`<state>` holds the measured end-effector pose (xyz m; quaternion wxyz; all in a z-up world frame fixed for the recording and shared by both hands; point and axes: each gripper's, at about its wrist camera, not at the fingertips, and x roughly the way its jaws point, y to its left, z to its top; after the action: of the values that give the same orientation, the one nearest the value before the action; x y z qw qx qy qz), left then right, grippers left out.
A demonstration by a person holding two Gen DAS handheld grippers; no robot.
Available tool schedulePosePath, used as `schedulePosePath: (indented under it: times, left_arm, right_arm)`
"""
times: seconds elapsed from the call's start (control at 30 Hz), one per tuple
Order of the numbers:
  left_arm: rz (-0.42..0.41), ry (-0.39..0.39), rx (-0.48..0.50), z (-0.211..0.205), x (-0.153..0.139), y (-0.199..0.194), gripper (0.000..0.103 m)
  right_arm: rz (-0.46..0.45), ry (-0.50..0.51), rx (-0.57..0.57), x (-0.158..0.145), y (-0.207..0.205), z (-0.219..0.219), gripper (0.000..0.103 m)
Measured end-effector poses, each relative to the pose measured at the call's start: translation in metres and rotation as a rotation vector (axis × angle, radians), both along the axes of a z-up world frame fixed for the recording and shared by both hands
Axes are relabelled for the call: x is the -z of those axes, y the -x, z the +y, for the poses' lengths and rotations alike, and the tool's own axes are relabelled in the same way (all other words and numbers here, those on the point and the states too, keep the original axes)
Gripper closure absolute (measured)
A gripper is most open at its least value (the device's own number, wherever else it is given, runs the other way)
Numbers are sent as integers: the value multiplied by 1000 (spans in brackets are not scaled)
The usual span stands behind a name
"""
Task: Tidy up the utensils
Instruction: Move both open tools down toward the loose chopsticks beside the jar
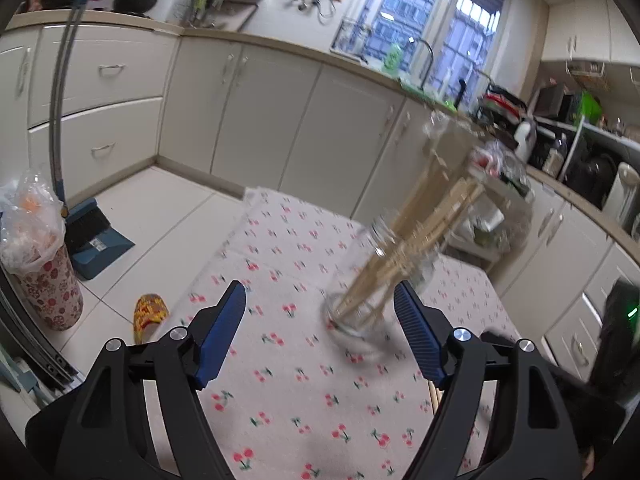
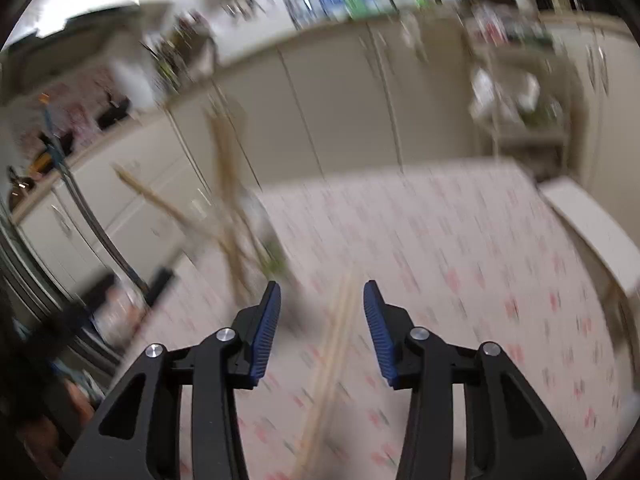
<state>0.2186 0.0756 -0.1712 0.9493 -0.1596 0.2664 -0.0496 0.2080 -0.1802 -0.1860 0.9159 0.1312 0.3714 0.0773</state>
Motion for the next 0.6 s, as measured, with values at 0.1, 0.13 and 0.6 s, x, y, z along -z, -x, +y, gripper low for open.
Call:
schedulePosePath:
  times: [0.1, 0.13, 0.6]
  left_arm:
    - [31, -26, 38, -13, 3, 1, 30]
    - [43, -34, 51, -18, 4, 1, 30]
    - [146, -93, 151, -56, 20, 0, 26]
  right_arm:
    - [59, 15, -4, 14, -6, -1, 68]
    - [71, 28, -16, 16, -8, 2, 68]
    - [166, 211, -106, 34, -27, 31, 87]
